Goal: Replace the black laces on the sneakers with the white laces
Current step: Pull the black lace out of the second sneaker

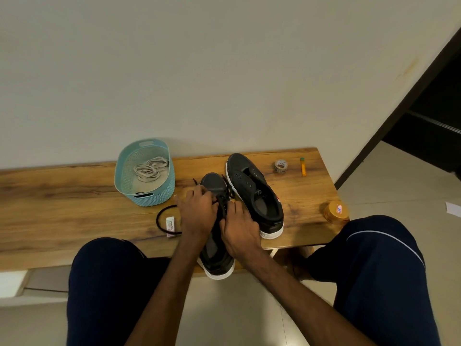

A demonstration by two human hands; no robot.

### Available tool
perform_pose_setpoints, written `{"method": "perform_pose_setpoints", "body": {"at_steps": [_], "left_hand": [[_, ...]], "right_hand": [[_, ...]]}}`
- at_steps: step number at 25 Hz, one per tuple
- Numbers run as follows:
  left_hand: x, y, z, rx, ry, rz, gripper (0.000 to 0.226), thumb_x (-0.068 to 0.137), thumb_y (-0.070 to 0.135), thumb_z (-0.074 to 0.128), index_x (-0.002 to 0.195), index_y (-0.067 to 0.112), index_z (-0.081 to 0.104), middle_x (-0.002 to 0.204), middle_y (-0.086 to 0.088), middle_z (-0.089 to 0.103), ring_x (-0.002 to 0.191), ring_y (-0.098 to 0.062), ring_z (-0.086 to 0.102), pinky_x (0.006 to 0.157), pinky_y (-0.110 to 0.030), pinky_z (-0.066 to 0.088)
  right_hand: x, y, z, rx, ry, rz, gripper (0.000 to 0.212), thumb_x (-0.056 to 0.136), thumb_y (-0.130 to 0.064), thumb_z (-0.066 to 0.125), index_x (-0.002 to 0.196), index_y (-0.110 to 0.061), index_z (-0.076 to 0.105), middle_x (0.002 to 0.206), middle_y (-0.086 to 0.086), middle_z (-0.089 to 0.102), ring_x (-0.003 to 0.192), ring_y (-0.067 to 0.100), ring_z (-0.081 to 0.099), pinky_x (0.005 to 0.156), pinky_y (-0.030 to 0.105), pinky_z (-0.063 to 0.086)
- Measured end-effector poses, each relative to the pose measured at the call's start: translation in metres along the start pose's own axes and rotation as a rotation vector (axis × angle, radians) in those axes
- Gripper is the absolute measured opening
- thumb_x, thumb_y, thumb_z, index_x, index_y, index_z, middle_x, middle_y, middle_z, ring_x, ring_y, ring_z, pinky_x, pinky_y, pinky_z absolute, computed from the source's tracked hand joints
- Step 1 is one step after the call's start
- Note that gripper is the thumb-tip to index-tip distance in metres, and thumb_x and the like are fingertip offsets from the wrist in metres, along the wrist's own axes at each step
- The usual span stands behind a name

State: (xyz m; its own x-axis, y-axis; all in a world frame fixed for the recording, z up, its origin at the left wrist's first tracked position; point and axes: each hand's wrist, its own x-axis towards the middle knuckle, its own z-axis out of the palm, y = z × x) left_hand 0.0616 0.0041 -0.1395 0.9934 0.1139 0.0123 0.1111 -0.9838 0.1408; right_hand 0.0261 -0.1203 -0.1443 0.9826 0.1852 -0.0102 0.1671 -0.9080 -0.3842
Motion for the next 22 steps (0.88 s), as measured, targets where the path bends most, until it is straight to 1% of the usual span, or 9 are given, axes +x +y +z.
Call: {"method": "perform_pose_setpoints", "body": {"at_steps": [3, 5, 7, 9, 11, 13, 15, 19, 22], "left_hand": [[0.002, 0.005, -0.007, 0.019, -0.032, -0.023, 0.024, 0.096, 0.036, 0.053, 0.111, 0.023, 0.066, 0.13, -0.001, 0.052, 0.122, -0.022, 0.049, 0.107, -0.058, 0.031], [-0.001, -0.003, -0.015, -0.022, 0.083, -0.113, 0.024, 0.096, 0.032, 0.055, 0.113, 0.017, 0.063, 0.125, -0.006, 0.053, 0.115, -0.024, 0.053, 0.103, -0.055, 0.037], [0.0, -0.027, -0.031, -0.242, 0.284, -0.343, 0.022, 0.098, 0.029, 0.054, 0.109, 0.012, 0.062, 0.117, -0.01, 0.056, 0.105, -0.028, 0.056, 0.092, -0.051, 0.046], [0.003, -0.054, -0.042, -0.482, 0.415, -0.549, 0.02, 0.099, 0.027, 0.054, 0.105, 0.01, 0.062, 0.115, -0.012, 0.056, 0.103, -0.03, 0.056, 0.082, -0.046, 0.047], [0.003, -0.054, -0.041, -0.456, 0.365, -0.466, 0.02, 0.095, 0.028, 0.061, 0.109, 0.013, 0.061, 0.123, -0.013, 0.054, 0.112, -0.031, 0.053, 0.084, -0.045, 0.046], [0.003, -0.03, -0.03, -0.329, 0.188, -0.185, 0.026, 0.091, 0.033, 0.066, 0.112, 0.019, 0.062, 0.137, -0.01, 0.048, 0.125, -0.03, 0.047, 0.096, -0.049, 0.046], [-0.001, -0.002, -0.017, -0.184, 0.024, -0.004, 0.025, 0.092, 0.037, 0.062, 0.114, 0.026, 0.064, 0.147, -0.004, 0.042, 0.134, -0.026, 0.041, 0.106, -0.053, 0.038], [0.003, 0.007, -0.008, -0.047, -0.055, 0.035, 0.027, 0.095, 0.03, 0.057, 0.122, 0.029, 0.063, 0.155, -0.003, 0.034, 0.138, -0.025, 0.036, 0.108, -0.052, 0.033], [0.003, 0.005, -0.011, 0.038, -0.058, -0.007, 0.031, 0.093, 0.036, 0.057, 0.122, 0.027, 0.062, 0.15, -0.004, 0.039, 0.133, -0.026, 0.04, 0.106, -0.054, 0.035]], "right_hand": [[0.0, 0.0, 0.0, 0.011, -0.013, 0.006, 0.042, 0.101, -0.036, 0.041, 0.137, -0.015, 0.037, 0.13, 0.006, 0.049, 0.11, 0.023, 0.055, 0.076, 0.035, 0.054], [-0.001, 0.0, 0.0, 0.03, -0.013, 0.017, 0.041, 0.101, -0.036, 0.04, 0.136, -0.016, 0.038, 0.128, 0.006, 0.05, 0.109, 0.022, 0.056, 0.077, 0.035, 0.054], [0.0, 0.001, -0.001, 0.043, -0.01, 0.032, 0.041, 0.101, -0.036, 0.039, 0.137, -0.016, 0.038, 0.128, 0.005, 0.05, 0.109, 0.022, 0.056, 0.078, 0.035, 0.054], [0.0, 0.001, -0.001, 0.045, -0.008, 0.034, 0.042, 0.101, -0.037, 0.04, 0.138, -0.016, 0.037, 0.128, 0.005, 0.05, 0.11, 0.022, 0.056, 0.078, 0.035, 0.053], [0.0, 0.001, 0.0, 0.045, -0.003, 0.027, 0.041, 0.101, -0.037, 0.04, 0.137, -0.016, 0.038, 0.127, 0.005, 0.05, 0.109, 0.022, 0.056, 0.076, 0.034, 0.052], [0.0, 0.001, 0.001, 0.049, -0.009, 0.026, 0.041, 0.101, -0.037, 0.041, 0.137, -0.016, 0.039, 0.129, 0.006, 0.049, 0.11, 0.022, 0.056, 0.076, 0.034, 0.051], [0.0, 0.002, 0.001, 0.044, -0.027, 0.028, 0.042, 0.101, -0.036, 0.041, 0.137, -0.015, 0.038, 0.131, 0.007, 0.048, 0.112, 0.023, 0.055, 0.077, 0.036, 0.051], [0.001, 0.003, 0.002, 0.032, -0.044, 0.034, 0.043, 0.101, -0.035, 0.041, 0.138, -0.014, 0.037, 0.132, 0.007, 0.047, 0.113, 0.025, 0.054, 0.077, 0.037, 0.05], [0.002, 0.001, 0.002, 0.031, -0.041, 0.032, 0.041, 0.101, -0.036, 0.041, 0.137, -0.015, 0.038, 0.13, 0.007, 0.049, 0.11, 0.023, 0.055, 0.077, 0.036, 0.05]]}}
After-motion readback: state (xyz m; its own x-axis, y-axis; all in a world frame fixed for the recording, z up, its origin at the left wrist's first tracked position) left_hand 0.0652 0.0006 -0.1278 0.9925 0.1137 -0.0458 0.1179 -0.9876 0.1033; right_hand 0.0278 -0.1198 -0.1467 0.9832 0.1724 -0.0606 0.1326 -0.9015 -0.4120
